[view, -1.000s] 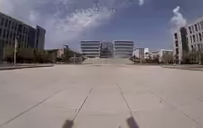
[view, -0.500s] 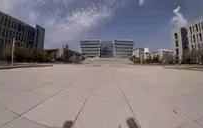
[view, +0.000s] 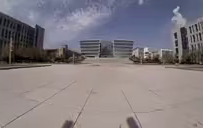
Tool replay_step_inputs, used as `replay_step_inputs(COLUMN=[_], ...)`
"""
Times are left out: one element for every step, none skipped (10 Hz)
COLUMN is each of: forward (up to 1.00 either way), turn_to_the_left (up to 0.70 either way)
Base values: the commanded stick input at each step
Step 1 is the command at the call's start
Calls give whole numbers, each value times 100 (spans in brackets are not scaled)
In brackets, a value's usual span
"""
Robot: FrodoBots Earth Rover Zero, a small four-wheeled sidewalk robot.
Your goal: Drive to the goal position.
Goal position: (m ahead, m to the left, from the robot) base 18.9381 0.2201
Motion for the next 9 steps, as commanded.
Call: replay_step_inputs(forward=[70, 70, 70, 70, 70, 70, 70, 70, 70], turn_to_the_left=[3, 2, 2, 2, 3, 2, 3, 15, 33])
